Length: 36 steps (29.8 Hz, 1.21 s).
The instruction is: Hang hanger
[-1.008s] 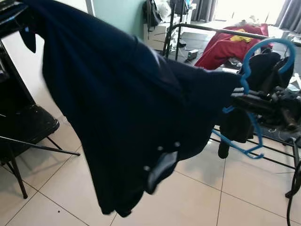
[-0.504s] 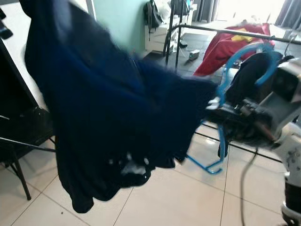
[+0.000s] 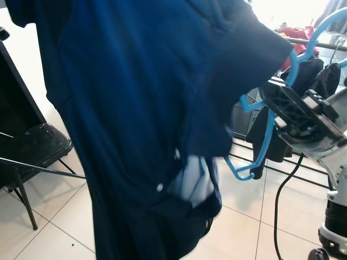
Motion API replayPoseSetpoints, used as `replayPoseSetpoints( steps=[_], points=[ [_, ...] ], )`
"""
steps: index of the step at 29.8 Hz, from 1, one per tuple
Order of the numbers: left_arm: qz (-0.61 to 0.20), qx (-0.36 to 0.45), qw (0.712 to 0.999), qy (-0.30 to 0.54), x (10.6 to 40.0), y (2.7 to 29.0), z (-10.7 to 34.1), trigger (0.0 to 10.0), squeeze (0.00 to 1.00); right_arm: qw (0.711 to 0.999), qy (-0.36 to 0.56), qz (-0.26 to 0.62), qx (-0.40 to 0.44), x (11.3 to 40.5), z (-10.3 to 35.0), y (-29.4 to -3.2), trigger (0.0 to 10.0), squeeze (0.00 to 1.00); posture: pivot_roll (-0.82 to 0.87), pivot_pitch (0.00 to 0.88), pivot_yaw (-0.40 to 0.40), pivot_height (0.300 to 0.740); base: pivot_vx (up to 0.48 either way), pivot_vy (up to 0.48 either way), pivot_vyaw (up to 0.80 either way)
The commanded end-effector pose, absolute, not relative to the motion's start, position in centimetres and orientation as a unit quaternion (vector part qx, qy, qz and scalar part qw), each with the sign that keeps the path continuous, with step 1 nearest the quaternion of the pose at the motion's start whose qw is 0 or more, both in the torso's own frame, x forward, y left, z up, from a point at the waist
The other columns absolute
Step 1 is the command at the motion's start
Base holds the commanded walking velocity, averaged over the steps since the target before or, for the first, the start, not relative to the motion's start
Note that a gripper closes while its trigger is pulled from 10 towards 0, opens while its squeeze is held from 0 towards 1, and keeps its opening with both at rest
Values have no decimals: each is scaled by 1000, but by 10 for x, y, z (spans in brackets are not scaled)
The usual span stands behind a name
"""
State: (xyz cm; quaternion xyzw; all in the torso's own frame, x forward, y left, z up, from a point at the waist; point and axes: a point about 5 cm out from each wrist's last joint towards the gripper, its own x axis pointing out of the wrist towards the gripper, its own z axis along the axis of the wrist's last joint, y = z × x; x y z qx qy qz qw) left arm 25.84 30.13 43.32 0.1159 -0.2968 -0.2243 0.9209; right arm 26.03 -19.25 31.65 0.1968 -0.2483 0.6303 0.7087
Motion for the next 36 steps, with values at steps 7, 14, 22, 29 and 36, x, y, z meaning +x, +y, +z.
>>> replayPoseSetpoints(
  steps=[7,14,22,29,36],
  points=[
    [-209,118,938,-251,257,306,411,0,0,730,-260,602,191,265,321,-199,10000,0,-26,25,46,740,0,0,0],
    [-196,116,951,-208,259,311,385,0,0,743,-234,602,173,268,316,-199,10000,0,-28,29,39,740,0,0,0],
    [-189,139,962,-137,259,321,355,471,1000,769,-175,604,114,271,300,-192,10000,0,-30,31,36,740,0,0,0],
    [-262,182,948,15,250,311,296,10000,1000,785,-125,603,66,273,290,-191,10000,0,-36,36,30,740,0,0,0],
    [-350,179,919,12,227,291,307,10000,1000,787,-54,614,4,273,274,-191,10000,0,-33,36,22,740,0,0,0]
  ],
)
